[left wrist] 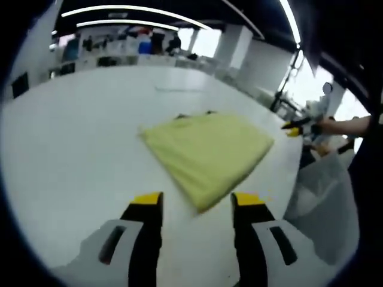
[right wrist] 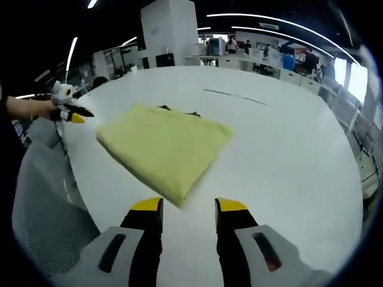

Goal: Fold the garment on the visible template until the final outline fits inside the template.

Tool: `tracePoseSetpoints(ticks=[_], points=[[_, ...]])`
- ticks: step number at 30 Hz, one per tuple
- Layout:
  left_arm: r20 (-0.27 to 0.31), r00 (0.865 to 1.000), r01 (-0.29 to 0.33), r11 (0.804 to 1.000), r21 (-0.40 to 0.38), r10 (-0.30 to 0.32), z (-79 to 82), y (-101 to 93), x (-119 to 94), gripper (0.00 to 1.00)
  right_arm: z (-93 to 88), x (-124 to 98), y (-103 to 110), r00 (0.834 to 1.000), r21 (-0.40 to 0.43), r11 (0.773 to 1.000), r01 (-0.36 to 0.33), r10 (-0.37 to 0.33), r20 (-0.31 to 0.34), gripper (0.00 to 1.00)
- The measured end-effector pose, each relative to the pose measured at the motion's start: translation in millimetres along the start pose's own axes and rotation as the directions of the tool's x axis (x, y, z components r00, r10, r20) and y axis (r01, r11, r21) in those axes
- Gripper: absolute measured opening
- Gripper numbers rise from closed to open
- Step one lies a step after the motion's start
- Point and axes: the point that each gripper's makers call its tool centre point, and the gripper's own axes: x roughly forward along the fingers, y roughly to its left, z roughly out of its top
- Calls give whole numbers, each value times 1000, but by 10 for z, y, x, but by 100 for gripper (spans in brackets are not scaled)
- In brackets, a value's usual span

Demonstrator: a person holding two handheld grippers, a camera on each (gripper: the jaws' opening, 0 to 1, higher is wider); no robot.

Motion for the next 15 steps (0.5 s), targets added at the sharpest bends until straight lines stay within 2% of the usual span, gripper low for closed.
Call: tracePoseSetpoints(ticks=[3,5,11,15], points=[[6,1000,-9,1000,-9,9,37,-24,-102,59,89,-81,37,1000,13,1000,2,-2,22,53],[-4,1000,-23,1000,13,23,49,-48,-208,61,162,-152,79,999,28,1000,-1,0,39,59],[34,998,-52,999,-7,52,130,-137,-484,83,274,-332,206,997,47,999,-4,0,76,76],[65,995,-70,997,-29,72,163,-204,-655,94,288,-428,308,997,63,998,-13,8,81,92]])
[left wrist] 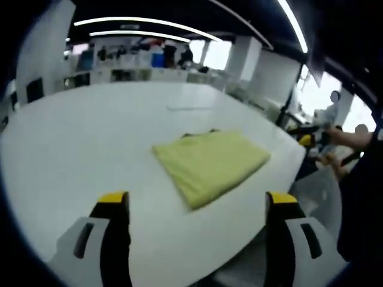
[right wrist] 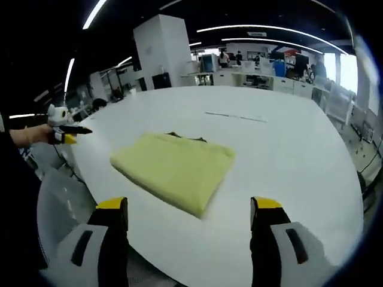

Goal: Fold the garment on the visible template until the final outline fits inside the template.

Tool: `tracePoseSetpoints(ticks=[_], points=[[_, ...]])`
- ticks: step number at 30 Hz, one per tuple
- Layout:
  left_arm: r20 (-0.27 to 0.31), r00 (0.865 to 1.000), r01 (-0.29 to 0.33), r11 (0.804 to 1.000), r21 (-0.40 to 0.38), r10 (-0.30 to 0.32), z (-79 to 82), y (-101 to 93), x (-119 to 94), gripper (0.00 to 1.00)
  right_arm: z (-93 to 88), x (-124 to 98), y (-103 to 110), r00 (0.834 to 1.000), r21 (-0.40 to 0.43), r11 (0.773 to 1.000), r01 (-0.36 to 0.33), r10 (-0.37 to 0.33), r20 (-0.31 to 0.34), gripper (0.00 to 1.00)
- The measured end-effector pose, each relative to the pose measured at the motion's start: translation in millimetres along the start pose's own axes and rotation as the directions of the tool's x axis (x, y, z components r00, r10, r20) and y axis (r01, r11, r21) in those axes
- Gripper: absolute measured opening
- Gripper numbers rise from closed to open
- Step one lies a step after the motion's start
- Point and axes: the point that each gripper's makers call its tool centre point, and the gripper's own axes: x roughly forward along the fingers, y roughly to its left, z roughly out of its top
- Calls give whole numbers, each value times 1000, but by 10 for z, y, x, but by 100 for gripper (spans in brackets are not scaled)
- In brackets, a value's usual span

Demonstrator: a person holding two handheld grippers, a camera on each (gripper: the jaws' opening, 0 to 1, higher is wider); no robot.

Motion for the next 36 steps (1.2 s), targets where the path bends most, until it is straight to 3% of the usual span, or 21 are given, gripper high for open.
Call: tracePoseSetpoints(ticks=[3,10,17,28,36], points=[[20,1000,-16,1000,-11,16,72,-95,-168,99,6,-99,90,1000,-7,1000,2,-2,13,100],[24,999,-27,1000,-13,27,72,-267,-411,99,-40,-378,278,1000,7,1000,-15,15,13,100],[51,999,-21,1000,5,21,180,-386,-546,99,134,-618,312,997,-1,1000,-6,6,78,100],[77,997,-32,999,13,31,301,-341,-558,99,211,-683,269,995,-11,1000,4,-3,101,100],[48,999,-25,999,22,24,224,-367,-527,99,159,-628,284,996,-10,1000,-10,11,88,100]])
